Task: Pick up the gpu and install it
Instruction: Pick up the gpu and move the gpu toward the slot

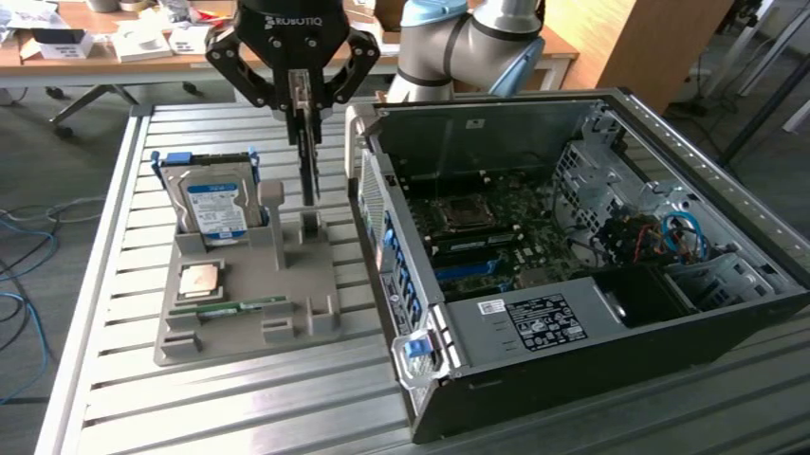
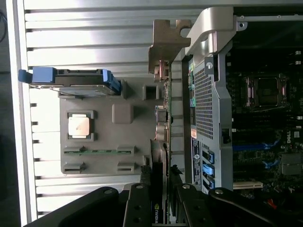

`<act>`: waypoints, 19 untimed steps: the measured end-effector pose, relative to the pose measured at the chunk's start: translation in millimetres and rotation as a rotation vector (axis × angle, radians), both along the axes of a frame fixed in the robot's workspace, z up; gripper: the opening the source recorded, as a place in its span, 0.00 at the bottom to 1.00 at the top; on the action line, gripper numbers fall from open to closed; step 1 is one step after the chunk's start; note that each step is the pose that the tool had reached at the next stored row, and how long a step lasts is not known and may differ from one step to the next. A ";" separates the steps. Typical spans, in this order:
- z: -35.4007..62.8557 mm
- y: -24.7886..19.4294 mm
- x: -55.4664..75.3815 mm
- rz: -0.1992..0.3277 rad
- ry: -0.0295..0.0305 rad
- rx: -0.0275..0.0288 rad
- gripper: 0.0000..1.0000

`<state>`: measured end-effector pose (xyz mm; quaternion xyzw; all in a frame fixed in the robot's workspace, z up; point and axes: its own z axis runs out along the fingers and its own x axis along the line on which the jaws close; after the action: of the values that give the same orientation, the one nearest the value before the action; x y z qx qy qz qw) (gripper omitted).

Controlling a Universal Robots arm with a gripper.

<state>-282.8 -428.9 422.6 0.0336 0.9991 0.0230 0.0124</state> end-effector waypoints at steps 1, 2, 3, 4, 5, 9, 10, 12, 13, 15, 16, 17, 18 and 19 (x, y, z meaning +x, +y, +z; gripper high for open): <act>0.0 0.0 0.6 0.000 -0.0001 0.0000 0.26; -0.1 0.0 1.2 0.000 -0.0002 0.0001 0.26; -0.1 0.0 2.1 0.000 -0.0002 0.0001 0.26; -0.1 0.0 3.2 0.000 -0.0002 0.0001 0.26; -0.1 0.0 4.3 0.000 -0.0002 0.0002 0.26; 0.0 0.0 9.8 0.000 -0.0002 0.0001 0.26; 0.0 0.0 11.3 0.000 -0.0002 0.0002 0.26; 0.0 0.1 14.9 0.000 -0.0003 0.0005 0.26; 0.1 0.0 16.6 0.000 -0.0002 0.0006 0.26; 0.2 0.0 20.1 0.000 -0.0002 0.0008 0.26; 0.3 0.0 21.9 0.000 -0.0002 0.0009 0.26; 0.3 0.0 23.9 0.000 -0.0003 0.0012 0.26; 0.5 0.0 26.0 0.000 -0.0002 0.0013 0.26; 0.6 0.0 28.0 0.000 -0.0002 0.0015 0.26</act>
<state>-254.8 -428.9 423.2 0.0338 0.9991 0.0238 0.0125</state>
